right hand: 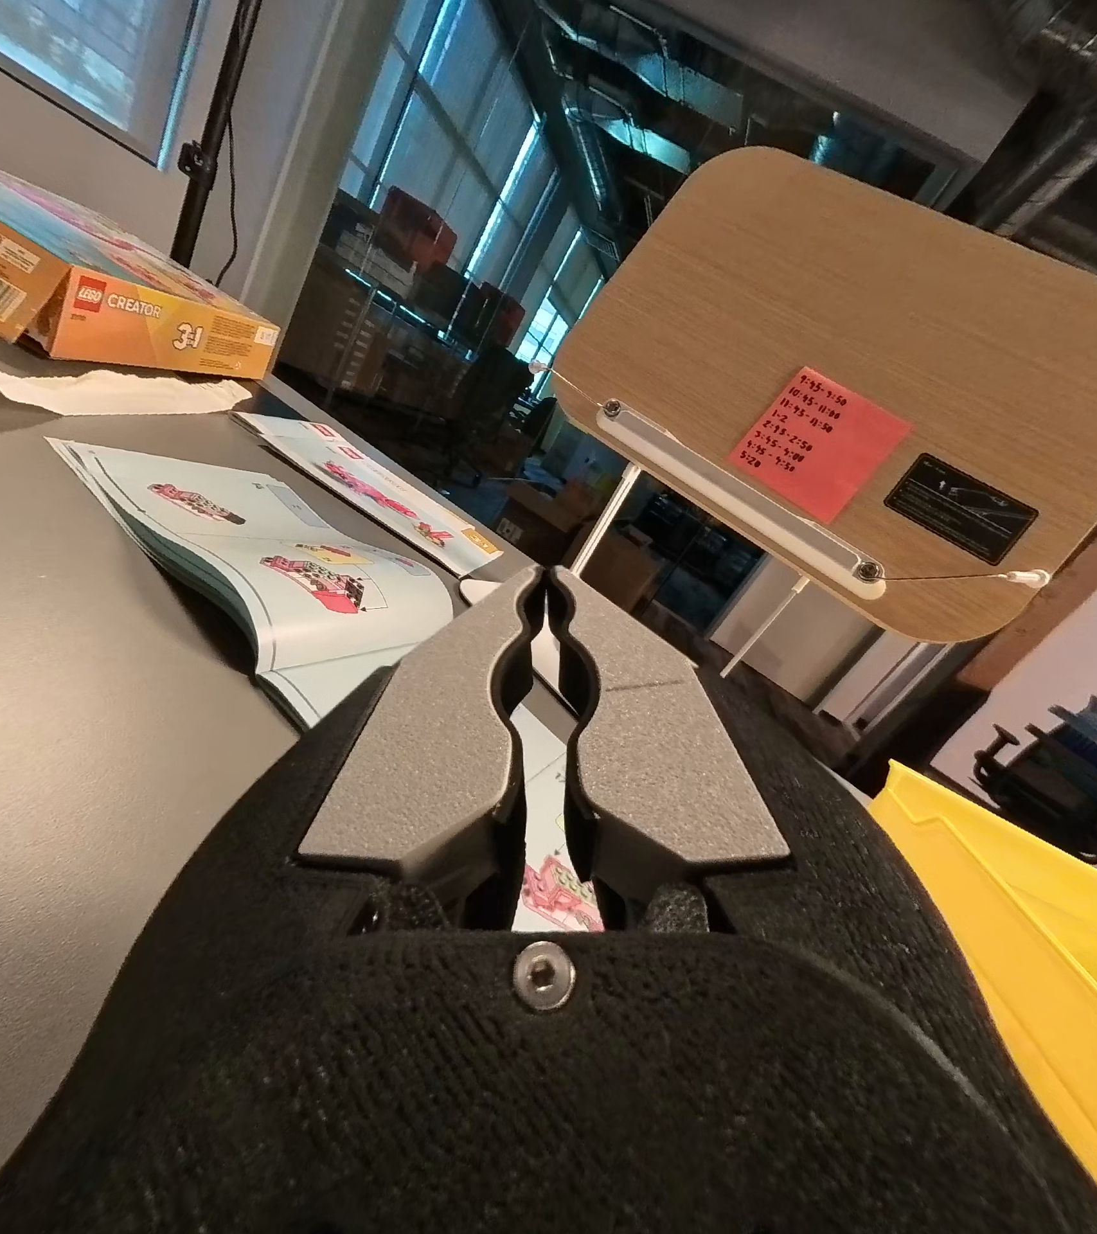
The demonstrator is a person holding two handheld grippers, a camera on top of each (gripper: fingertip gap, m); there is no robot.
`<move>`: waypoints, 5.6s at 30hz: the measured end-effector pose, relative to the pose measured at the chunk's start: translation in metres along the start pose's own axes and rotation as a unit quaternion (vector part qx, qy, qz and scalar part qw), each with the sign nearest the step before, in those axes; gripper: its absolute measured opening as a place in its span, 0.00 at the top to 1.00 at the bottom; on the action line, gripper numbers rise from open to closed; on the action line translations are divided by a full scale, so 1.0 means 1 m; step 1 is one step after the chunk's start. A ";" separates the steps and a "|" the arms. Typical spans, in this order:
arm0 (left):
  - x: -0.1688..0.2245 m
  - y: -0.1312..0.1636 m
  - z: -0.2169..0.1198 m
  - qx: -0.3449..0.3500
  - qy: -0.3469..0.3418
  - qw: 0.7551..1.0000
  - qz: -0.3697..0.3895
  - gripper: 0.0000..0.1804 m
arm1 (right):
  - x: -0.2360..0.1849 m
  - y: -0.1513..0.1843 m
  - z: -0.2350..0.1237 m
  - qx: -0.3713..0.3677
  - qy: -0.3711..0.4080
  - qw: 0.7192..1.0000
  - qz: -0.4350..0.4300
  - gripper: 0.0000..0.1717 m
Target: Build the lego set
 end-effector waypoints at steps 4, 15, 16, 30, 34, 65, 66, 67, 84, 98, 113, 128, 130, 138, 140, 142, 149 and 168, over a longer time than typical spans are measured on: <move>0.007 0.000 -0.003 0.034 0.066 0.992 -0.102 0.76 | 0.002 -0.001 -0.002 0.002 0.004 1.000 0.007 1.00; 0.037 -0.027 -0.011 0.075 0.133 0.976 -0.153 0.92 | 0.007 0.001 -0.002 -0.001 0.016 1.000 0.019 1.00; 0.040 -0.029 -0.011 0.076 0.134 0.977 -0.148 0.93 | 0.007 0.001 -0.002 0.000 0.016 1.000 0.019 1.00; 0.061 -0.080 -0.039 0.144 0.213 0.961 -0.105 0.72 | 0.007 0.000 -0.003 0.005 0.012 1.000 0.025 1.00; 0.013 -0.127 -0.063 0.228 0.170 0.952 -0.111 0.72 | 0.008 0.001 -0.003 0.003 0.015 1.000 0.024 1.00; -0.106 -0.058 0.215 -0.354 0.116 0.868 0.330 0.90 | 0.002 0.001 0.000 0.006 -0.005 1.000 0.016 1.00; -0.106 -0.059 0.216 -0.354 0.112 0.868 0.331 0.91 | 0.002 0.001 0.000 0.006 -0.005 1.000 0.016 1.00; -0.106 -0.059 0.216 -0.356 0.110 0.867 0.332 0.91 | 0.002 0.001 0.000 0.006 -0.005 1.000 0.016 1.00; -0.107 -0.091 0.207 -0.188 0.022 0.896 0.402 1.00 | 0.002 -0.001 -0.001 0.009 -0.006 1.000 0.019 1.00; -0.058 -0.217 -0.012 0.385 0.381 0.841 -0.001 1.00 | 0.004 0.000 -0.001 0.009 -0.002 1.000 0.029 1.00; -0.045 -0.212 -0.022 0.388 0.443 0.783 -0.201 1.00 | 0.006 -0.001 -0.003 0.013 0.000 0.999 0.034 1.00; -0.023 -0.212 -0.014 0.438 0.404 0.765 -0.244 1.00 | 0.001 0.000 0.000 0.009 -0.012 1.000 0.027 1.00; -0.023 -0.212 -0.010 0.442 0.400 0.763 -0.250 1.00 | -0.001 0.003 0.003 0.001 -0.017 1.000 0.026 1.00; -0.016 -0.201 0.007 0.404 0.396 0.783 -0.259 1.00 | -0.004 0.003 0.005 0.001 -0.021 1.000 0.020 1.00; -0.009 -0.200 0.010 0.382 0.387 0.804 -0.240 1.00 | -0.005 0.002 0.005 0.000 -0.023 1.000 0.015 1.00; 0.002 -0.201 0.005 0.363 0.384 0.825 -0.201 1.00 | -0.005 0.002 0.005 0.001 -0.024 1.000 0.014 1.00; 0.071 -0.197 -0.026 0.253 0.390 0.885 0.026 1.00 | -0.004 0.001 0.004 0.004 -0.021 1.000 0.019 1.00; 0.203 -0.073 0.026 -0.256 0.460 0.761 0.379 1.00 | -0.006 -0.002 0.004 0.013 -0.030 0.999 0.019 1.00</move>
Point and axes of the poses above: each gripper's, where its closed fingertips meet, z out along the fingers, y out of its underside, x = y × z across the jaws, the point moved 2 cm from there along -z, back along the fingers, and after that the axes turned 1 degree about x, right-handed, at the moved point
